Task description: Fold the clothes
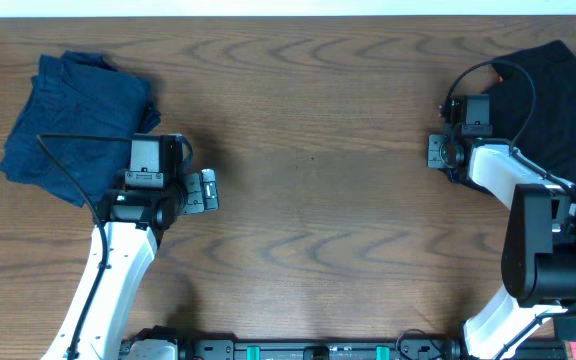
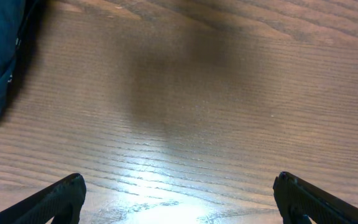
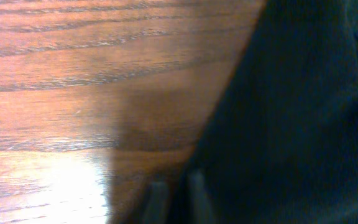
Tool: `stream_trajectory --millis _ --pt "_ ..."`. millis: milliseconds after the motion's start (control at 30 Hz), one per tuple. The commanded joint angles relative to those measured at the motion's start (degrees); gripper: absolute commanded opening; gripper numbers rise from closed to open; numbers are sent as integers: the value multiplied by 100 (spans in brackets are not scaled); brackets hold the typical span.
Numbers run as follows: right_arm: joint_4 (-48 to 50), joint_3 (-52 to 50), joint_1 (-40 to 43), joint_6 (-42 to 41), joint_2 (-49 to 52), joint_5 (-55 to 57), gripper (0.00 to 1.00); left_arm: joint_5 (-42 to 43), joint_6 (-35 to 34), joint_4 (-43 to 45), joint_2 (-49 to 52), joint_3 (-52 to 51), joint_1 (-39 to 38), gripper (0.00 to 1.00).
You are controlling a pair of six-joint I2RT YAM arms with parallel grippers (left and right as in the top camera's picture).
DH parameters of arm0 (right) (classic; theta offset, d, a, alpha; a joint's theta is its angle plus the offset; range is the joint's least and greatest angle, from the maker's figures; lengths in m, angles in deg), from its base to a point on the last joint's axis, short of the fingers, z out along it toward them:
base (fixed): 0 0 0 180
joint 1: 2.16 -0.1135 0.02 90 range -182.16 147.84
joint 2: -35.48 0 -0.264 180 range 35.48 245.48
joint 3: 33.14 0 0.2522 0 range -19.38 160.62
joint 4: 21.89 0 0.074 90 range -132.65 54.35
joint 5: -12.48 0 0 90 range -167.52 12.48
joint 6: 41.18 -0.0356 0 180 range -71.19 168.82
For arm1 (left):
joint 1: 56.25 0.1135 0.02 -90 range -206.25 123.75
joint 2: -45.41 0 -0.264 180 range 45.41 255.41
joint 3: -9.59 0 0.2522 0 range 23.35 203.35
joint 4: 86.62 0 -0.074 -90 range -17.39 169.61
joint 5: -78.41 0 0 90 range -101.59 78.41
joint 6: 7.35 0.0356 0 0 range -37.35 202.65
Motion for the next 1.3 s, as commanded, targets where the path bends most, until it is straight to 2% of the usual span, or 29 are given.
stream_trajectory --millis 0,133,367,467,567,700,767,900,1033,1167,1267 --pt "-74 22 57 -81 31 227 1 57 -11 -24 -9 90 -22 98" --pt "-214 33 109 -195 -472 229 1 57 -11 -26 -11 90 -22 98" --pt "-614 33 192 -424 -1991 599 1 57 -11 -24 -11 90 -22 98" --pt "-715 33 164 -380 -2496 262 1 57 -11 -22 -9 90 -22 98" --pt "-710 33 37 415 -2907 -1679 1 57 -11 -22 -9 90 -22 98" --pt "-946 33 -535 1856 -3250 -5683 1 57 -11 -26 -9 90 -22 98" --pt "-1349 33 -1086 2608 -3338 -6738 1 57 -11 -24 -9 90 -22 98" --pt "-2153 26 -2129 3069 -3285 -5901 1 57 -13 -28 -9 90 -22 98" --pt "-2583 24 -2839 3073 -3080 -3866 1 57 -13 -26 -9 90 -22 98" --pt "-2586 24 -3023 2590 -2903 -2321 1 59 -13 -24 -9 90 -24 98" --pt "-2411 24 -2957 1749 -2868 -1235 1 184 -15 -24 -9 90 -22 98"
